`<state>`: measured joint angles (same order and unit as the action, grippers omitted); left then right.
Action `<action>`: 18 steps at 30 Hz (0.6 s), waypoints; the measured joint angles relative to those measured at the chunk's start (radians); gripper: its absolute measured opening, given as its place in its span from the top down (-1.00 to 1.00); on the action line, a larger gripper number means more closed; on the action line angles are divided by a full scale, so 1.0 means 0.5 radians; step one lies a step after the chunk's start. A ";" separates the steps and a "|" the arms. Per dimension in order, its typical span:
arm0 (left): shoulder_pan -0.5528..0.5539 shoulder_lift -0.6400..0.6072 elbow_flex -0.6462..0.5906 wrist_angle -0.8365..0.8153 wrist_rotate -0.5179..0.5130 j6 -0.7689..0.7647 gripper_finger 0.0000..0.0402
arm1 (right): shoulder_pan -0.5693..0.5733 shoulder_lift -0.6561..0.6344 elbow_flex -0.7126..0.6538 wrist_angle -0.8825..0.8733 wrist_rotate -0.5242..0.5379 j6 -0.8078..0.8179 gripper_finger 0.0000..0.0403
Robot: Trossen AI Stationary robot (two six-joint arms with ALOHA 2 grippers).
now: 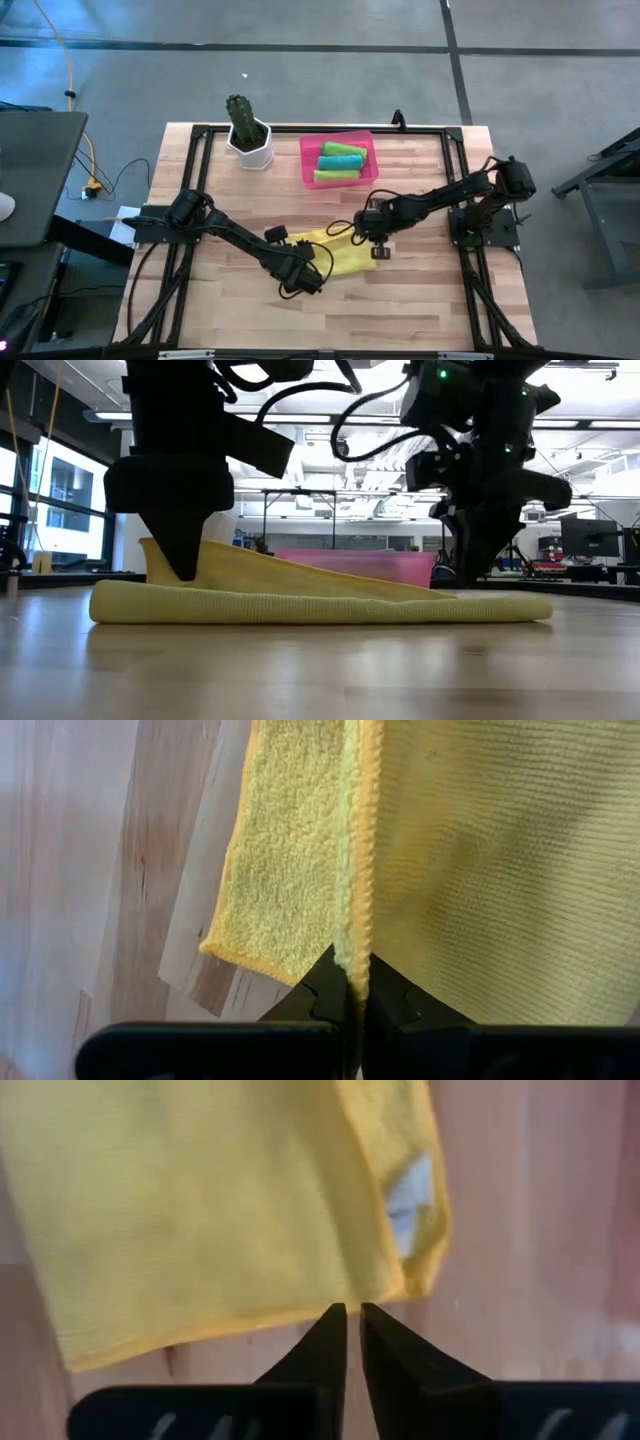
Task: Roll microfiber towels into tight, uniform cylinder then place into a basket
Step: Roll the yellow microfiber cloth
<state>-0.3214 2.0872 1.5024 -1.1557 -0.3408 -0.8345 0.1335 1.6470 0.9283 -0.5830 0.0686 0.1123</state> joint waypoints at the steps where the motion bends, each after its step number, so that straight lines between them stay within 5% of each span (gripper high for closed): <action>1: 0.000 0.000 0.000 0.001 0.000 0.000 1.00 | 0.012 0.000 0.000 0.013 -0.001 -0.024 0.85; 11: -0.001 0.000 0.000 0.004 -0.012 0.000 1.00 | 0.077 0.000 0.000 0.270 0.117 -0.245 0.23; 18: -0.005 0.000 0.000 0.006 -0.008 -0.001 1.00 | 0.016 0.000 0.000 0.416 0.120 -0.349 0.15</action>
<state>-0.3238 2.0872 1.5024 -1.1526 -0.3449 -0.8349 0.1417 1.6470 0.9283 -0.3748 0.1285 -0.0621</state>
